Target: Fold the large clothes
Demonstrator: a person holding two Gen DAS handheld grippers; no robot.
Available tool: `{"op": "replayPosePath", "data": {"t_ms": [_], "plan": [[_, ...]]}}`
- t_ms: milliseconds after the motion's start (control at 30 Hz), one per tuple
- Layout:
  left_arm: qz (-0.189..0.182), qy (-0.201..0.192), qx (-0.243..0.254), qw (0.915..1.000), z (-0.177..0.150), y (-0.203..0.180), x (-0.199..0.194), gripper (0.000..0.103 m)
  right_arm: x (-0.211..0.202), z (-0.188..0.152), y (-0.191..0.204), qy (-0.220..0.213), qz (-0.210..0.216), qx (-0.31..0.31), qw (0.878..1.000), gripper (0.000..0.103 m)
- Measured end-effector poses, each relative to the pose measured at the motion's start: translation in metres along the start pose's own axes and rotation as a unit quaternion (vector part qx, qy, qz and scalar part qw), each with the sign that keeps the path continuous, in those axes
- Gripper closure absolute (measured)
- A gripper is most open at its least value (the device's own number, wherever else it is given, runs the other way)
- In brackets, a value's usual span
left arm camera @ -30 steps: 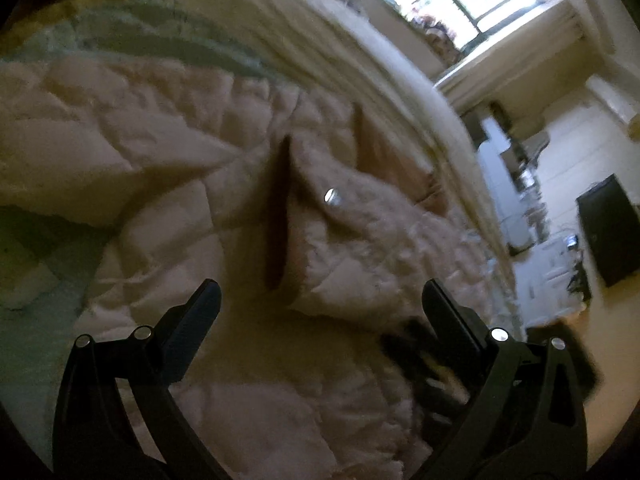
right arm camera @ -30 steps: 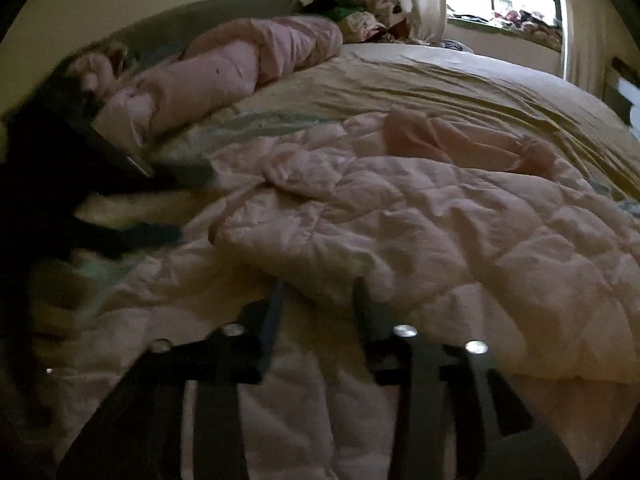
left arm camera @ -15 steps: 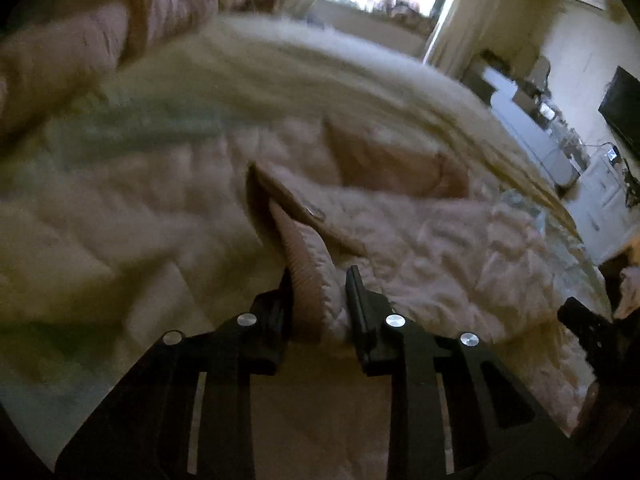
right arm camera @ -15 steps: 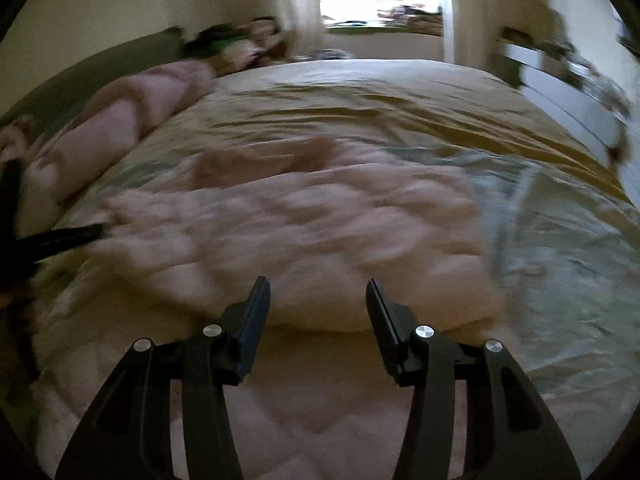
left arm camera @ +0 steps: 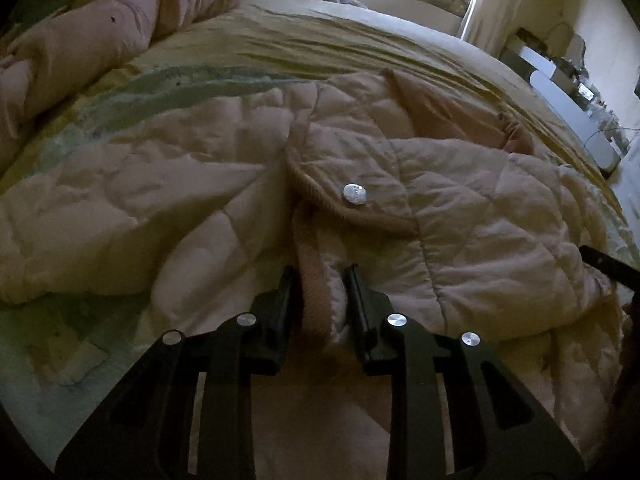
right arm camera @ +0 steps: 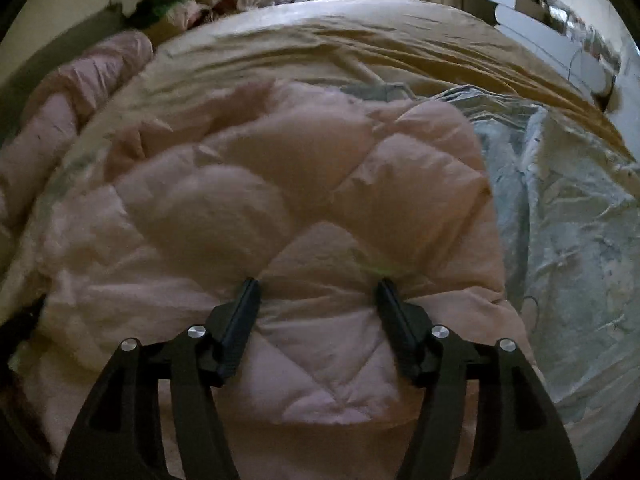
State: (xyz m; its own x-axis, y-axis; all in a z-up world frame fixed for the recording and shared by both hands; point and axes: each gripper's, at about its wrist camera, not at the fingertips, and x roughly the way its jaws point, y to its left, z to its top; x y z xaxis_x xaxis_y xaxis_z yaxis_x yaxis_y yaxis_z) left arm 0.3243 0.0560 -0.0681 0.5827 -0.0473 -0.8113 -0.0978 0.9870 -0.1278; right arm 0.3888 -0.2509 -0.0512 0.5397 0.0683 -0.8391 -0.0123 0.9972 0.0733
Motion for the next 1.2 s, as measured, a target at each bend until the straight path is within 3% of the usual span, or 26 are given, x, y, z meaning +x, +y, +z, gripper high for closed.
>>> {"op": "replayPosePath", "data": {"t_ms": [367,433,633,800,1033,1200], "plan": [[0.011,-0.014,-0.004,0.9998,-0.004,0.003,-0.006,0.07,-0.007,-0.006,0.008,-0.01,-0.021,-0.009,1.0,0.04],[0.009,-0.015,-0.004,0.9998,-0.006,0.003,-0.013,0.063,-0.027,-0.01,0.018,-0.028,0.02,-0.01,0.999,0.031],[0.003,-0.035,-0.012,0.9993,-0.012,0.009,-0.049,0.038,-0.073,-0.035,0.056,-0.077,0.057,-0.051,0.994,0.013],[-0.011,-0.053,-0.028,0.9981,-0.019,0.014,-0.077,0.009,-0.098,-0.045,0.075,-0.099,0.088,-0.061,0.989,0.006],[-0.009,-0.069,-0.05,0.9963,-0.027,0.031,-0.105,0.009,-0.126,-0.058,0.104,-0.121,0.079,-0.082,0.986,0.004],[0.013,-0.081,-0.062,0.9947,-0.034,0.054,-0.122,0.009,-0.137,-0.066,0.126,-0.125,0.089,-0.091,0.984,0.004]]}}
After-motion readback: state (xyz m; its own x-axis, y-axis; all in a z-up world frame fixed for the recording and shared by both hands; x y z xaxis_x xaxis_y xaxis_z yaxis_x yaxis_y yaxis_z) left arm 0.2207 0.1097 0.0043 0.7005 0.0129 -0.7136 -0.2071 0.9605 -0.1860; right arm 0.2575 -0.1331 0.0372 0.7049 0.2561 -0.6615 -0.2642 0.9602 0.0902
